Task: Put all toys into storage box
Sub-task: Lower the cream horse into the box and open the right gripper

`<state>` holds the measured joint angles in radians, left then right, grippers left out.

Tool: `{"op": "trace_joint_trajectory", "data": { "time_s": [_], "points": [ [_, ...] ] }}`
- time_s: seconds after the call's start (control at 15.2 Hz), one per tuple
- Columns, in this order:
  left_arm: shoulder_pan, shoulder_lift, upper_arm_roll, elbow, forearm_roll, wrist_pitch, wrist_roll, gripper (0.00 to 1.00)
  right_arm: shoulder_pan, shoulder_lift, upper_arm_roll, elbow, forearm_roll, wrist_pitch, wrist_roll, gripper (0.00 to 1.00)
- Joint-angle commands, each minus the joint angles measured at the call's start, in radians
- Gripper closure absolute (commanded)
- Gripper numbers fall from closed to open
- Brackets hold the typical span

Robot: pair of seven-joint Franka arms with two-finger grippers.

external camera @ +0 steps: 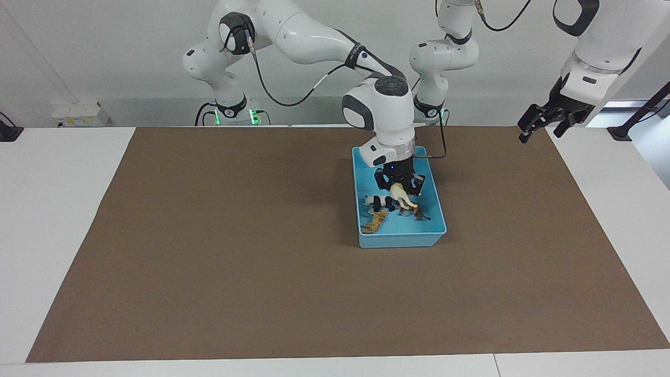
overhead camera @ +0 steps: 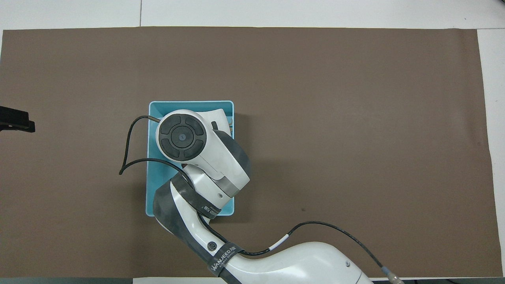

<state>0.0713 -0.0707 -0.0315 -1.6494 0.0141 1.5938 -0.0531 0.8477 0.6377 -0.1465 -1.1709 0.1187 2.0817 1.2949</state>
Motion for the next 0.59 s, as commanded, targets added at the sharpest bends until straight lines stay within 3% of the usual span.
{"op": "trace_joint_trajectory", "data": {
  "time_s": [0.0,0.2,0.53],
  "points": [
    [-0.001,0.020,0.004,0.040,-0.003,-0.032,0.003,0.00,-0.045,-0.108,0.011,0.002,0.008,-0.095,0.021,0.00],
    [-0.018,0.031,0.004,0.036,-0.002,-0.035,0.003,0.00,-0.023,-0.130,0.015,0.000,0.032,-0.115,0.026,0.00],
    [-0.019,0.012,0.002,-0.009,-0.005,-0.025,0.004,0.00,-0.103,-0.177,0.007,-0.006,0.022,-0.180,-0.056,0.00]
  ]
}}
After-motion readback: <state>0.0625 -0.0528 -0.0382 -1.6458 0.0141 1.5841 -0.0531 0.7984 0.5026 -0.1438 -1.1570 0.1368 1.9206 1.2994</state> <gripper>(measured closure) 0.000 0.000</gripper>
